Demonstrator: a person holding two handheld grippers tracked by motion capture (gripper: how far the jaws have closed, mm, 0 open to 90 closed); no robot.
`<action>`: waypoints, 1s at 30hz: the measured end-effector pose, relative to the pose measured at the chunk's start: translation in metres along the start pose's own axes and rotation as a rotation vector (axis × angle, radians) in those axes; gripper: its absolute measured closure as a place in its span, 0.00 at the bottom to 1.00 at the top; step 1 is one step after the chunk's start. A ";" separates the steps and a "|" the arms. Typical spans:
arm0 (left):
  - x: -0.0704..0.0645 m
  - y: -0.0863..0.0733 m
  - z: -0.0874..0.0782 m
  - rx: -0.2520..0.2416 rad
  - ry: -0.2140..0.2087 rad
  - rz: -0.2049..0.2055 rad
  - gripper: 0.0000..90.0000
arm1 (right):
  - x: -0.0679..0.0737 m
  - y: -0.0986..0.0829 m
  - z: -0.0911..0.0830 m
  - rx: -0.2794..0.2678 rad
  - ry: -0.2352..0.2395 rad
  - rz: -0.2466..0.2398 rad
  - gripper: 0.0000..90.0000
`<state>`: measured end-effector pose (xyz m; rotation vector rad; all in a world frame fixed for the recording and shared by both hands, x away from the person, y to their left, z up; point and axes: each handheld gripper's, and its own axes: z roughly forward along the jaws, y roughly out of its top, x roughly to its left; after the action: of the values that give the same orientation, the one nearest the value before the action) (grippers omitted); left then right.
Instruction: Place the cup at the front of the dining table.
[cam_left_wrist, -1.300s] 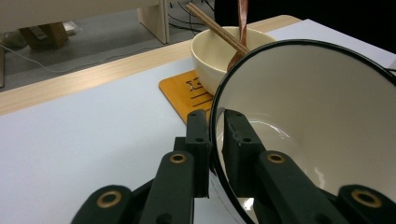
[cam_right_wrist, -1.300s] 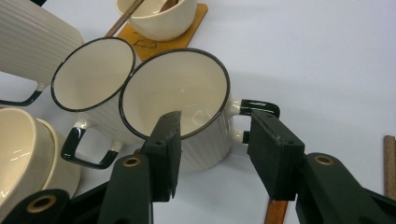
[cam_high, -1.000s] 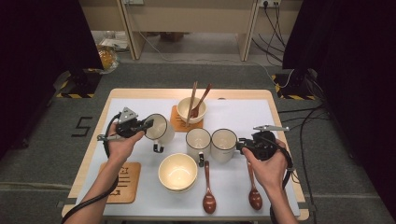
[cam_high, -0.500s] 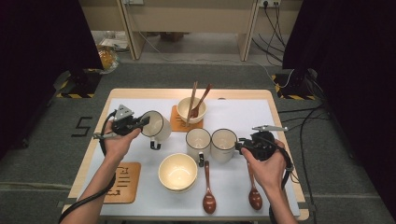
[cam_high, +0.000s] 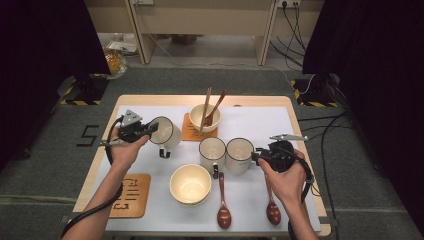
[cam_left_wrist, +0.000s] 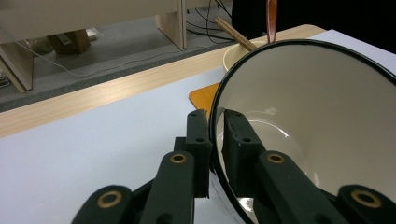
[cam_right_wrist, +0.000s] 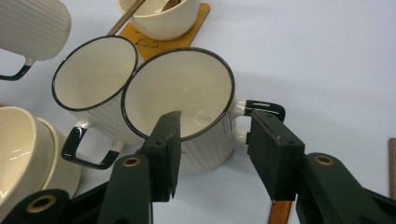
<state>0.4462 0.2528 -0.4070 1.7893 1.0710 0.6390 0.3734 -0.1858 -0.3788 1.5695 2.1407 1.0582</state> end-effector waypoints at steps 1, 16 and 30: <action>0.000 0.000 0.000 -0.001 0.000 0.001 0.90 | 0.000 0.000 0.000 0.000 0.000 0.000 0.60; 0.010 -0.001 0.003 0.003 0.029 0.015 0.90 | 0.001 0.000 -0.001 -0.009 -0.003 -0.007 0.60; 0.020 0.004 0.009 0.007 0.041 0.020 0.90 | 0.002 0.000 0.000 -0.013 -0.002 -0.011 0.60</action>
<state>0.4646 0.2656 -0.4079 1.8018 1.0851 0.6883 0.3725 -0.1842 -0.3781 1.5509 2.1344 1.0643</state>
